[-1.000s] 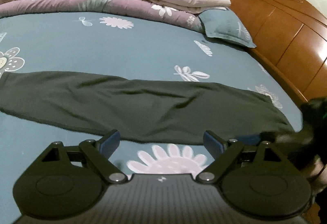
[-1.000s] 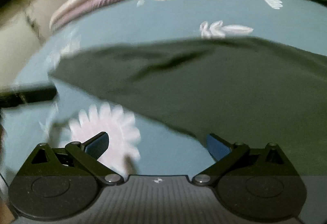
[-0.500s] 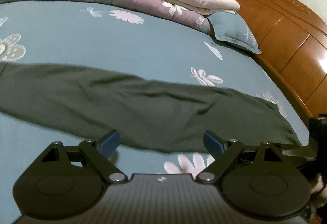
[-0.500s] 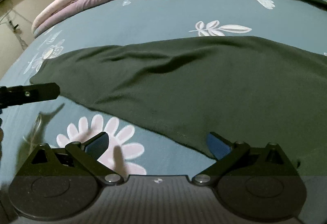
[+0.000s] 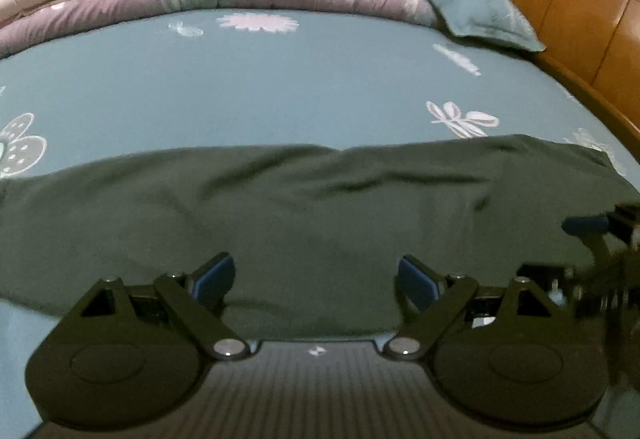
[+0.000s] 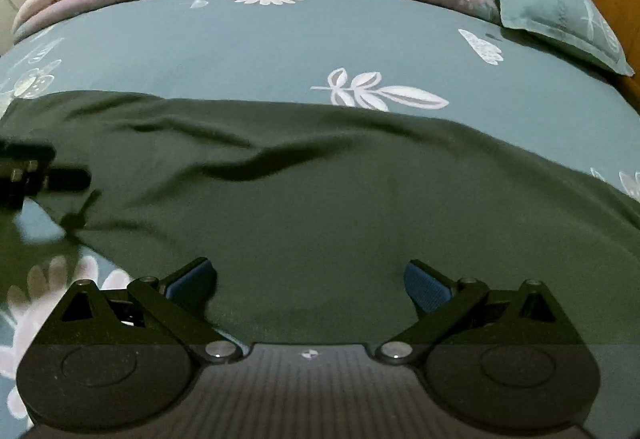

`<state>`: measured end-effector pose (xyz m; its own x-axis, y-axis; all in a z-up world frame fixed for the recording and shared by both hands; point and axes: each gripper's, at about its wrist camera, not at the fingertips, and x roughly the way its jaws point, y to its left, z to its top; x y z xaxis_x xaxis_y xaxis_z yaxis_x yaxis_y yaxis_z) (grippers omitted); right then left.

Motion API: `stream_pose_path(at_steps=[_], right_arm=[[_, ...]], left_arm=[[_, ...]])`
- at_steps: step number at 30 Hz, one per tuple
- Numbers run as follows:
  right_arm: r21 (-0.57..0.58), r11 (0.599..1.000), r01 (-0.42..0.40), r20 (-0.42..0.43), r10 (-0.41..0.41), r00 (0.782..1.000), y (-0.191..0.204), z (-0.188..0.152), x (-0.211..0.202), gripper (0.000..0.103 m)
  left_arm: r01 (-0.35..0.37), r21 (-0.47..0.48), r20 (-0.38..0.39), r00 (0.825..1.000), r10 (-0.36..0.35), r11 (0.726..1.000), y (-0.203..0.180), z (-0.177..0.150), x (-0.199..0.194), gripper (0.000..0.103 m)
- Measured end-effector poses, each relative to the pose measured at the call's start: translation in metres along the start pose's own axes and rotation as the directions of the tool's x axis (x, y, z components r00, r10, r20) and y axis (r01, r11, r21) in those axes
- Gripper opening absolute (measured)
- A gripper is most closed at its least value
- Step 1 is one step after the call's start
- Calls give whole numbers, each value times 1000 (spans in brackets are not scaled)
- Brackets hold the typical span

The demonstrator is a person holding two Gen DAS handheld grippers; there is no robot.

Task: Fold clothes

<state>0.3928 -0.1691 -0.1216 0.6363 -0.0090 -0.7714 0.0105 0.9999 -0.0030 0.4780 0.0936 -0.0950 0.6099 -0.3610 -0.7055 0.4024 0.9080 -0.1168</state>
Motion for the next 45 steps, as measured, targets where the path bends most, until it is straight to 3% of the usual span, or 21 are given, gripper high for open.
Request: stream_pose_path(at_steps=[4,9,12,17,22,24,27,30,33,37,42,45], right_arm=[[-4,1000,5,-4,-5,1000,0,-2,-4,103],[-6,1000,10,-13,-10,1000,2,1,-2,103],[-8,1000,11,-15,-11,1000,2,2,-1,103],[-14,1000,0,-18,0,1000,0,2,0,103],[-12,1000,5,-1,-5,1000,1,-1,-1,103],[-12,1000,5,-6,-5,1000,1,0,-1,103],[-17,1000,1,-10,-1,1000,0,1,0,103],[-20,1000,-4,-4,4,1000,-1,0,-1,103],[-17,1000,0,2,0,1000,0,-1,0,103],[-14,1000,7,3,-7,1000,1,-1,0,103],[-16,1000,4,1,-4,1000,1,-1,-1,103],[-17,1000,2,7,-2,1000,1,-3,-1,103]], left_arm=[[27,-5,14,1000,-27,1000,5,-2,-19,91],[-64,-38,67,996,67,997,35,10,-21,91],[-98,-79,-14,995,97,992,57,2,-8,91],[-127,-24,-16,992,127,992,67,-13,-27,91],[-146,-13,40,988,147,989,81,2,-31,91],[-194,14,12,981,193,981,84,6,-19,91],[-224,-31,-32,974,223,974,101,-3,-15,96],[-259,-44,-54,965,256,965,114,-11,-28,96],[-253,-69,-53,967,249,965,117,-4,-35,95],[-207,-5,28,978,208,978,108,8,-34,95],[-220,-100,-53,975,215,970,126,-4,-23,95],[-216,-126,-48,976,212,968,135,-8,-36,95]])
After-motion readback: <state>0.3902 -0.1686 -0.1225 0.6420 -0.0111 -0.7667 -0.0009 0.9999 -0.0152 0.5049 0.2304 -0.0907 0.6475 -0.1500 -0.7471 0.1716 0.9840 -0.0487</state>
